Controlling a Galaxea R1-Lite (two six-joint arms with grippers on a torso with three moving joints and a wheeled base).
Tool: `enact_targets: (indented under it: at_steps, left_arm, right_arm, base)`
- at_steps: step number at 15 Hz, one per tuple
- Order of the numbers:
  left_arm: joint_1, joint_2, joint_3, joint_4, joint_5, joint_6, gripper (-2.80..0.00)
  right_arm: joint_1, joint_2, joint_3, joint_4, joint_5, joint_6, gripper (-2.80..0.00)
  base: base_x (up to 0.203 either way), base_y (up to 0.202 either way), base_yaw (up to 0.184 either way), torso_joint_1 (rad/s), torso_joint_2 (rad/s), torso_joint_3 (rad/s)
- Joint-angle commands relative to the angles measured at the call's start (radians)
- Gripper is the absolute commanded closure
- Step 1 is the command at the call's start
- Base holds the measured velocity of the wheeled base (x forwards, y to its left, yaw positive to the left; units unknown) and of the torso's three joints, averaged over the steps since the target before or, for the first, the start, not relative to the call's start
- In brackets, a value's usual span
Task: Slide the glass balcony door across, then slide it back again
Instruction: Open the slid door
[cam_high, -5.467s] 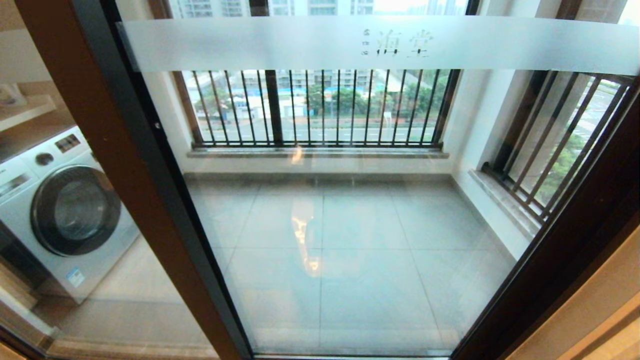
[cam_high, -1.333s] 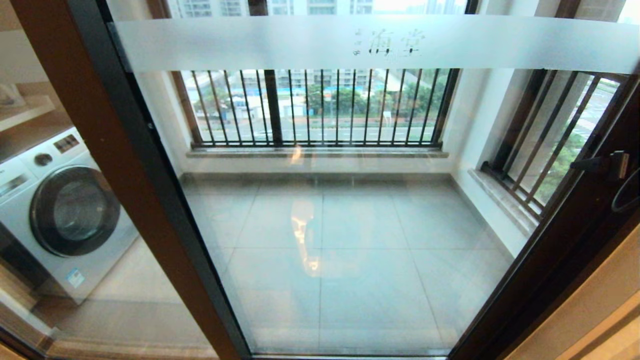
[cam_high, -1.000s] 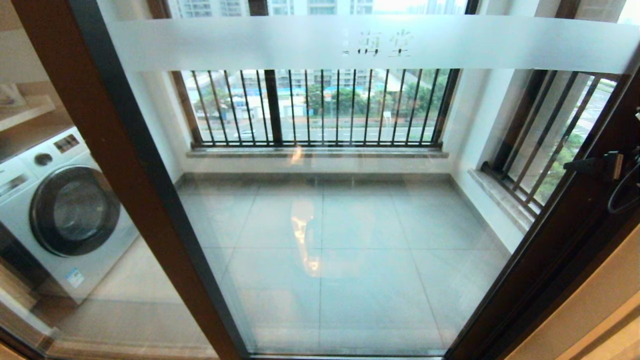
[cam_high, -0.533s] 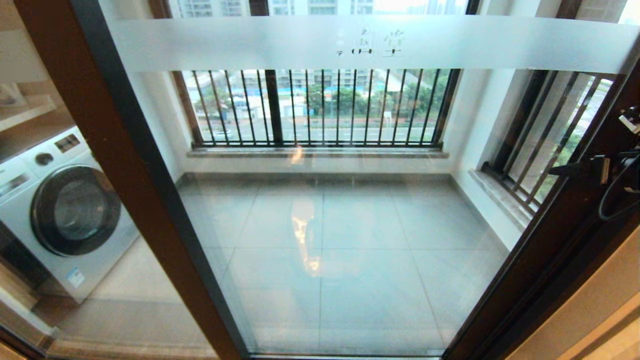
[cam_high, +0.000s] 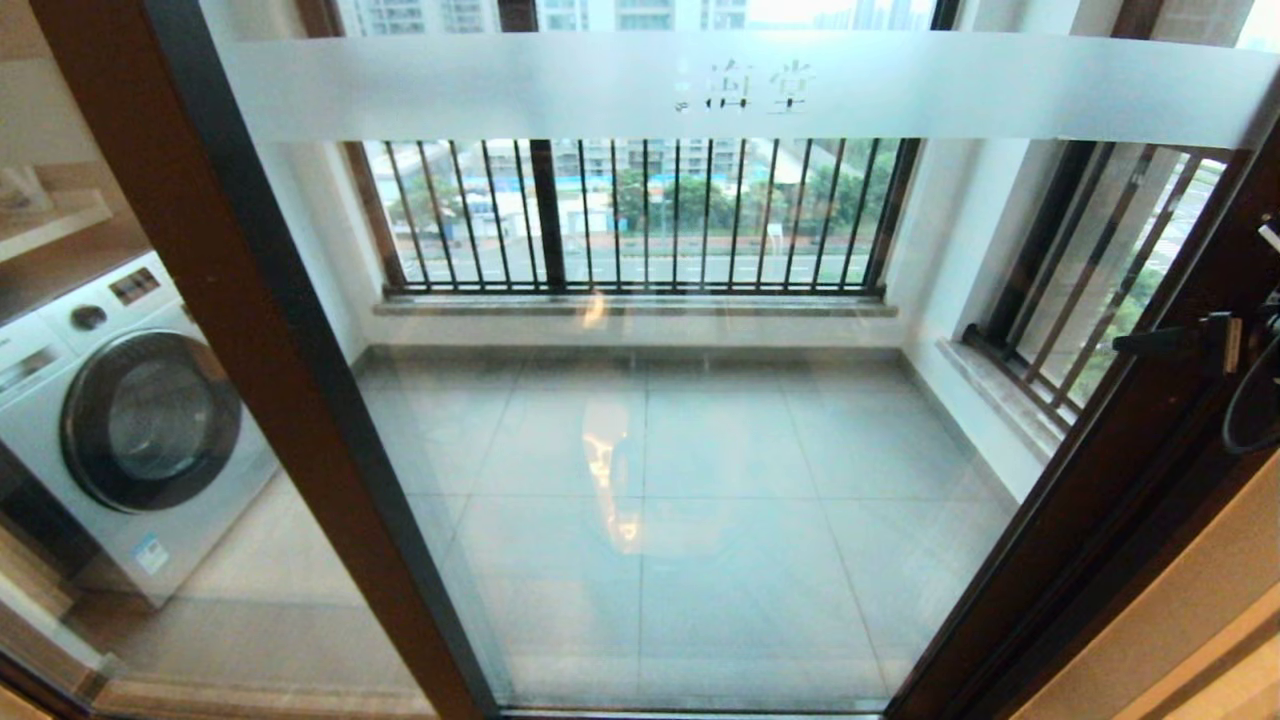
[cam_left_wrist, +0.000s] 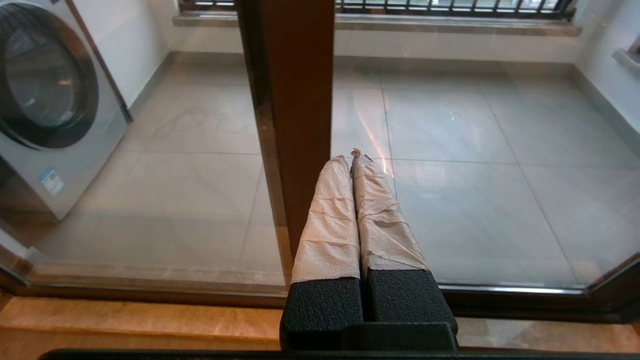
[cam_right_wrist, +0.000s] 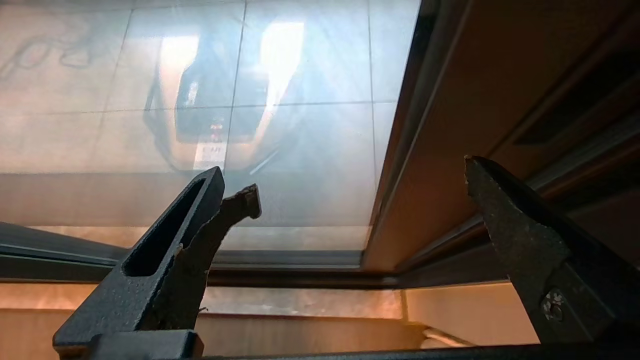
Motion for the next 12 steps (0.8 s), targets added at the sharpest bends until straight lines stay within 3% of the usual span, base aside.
enact_targets:
  at_steps: [1,12]
  left_arm:
    - [0.0,0.0,0.0,0.001,0.0,0.0,0.0]
    - [0.0,0.001,0.0,0.001,0.0,0.0,0.0]
  right_arm:
    - [-0.02,-0.018,-0.003,0.0,-0.012,-0.002,-2.8]
    - [-0.025,0.07,-0.061,-0.011,-0.037,0.003,-2.8]
  base:
    - [0.0,0.0,0.0,0.0,0.0,0.0]
    - [0.0,0.0,0.0,0.0,0.0,0.0]
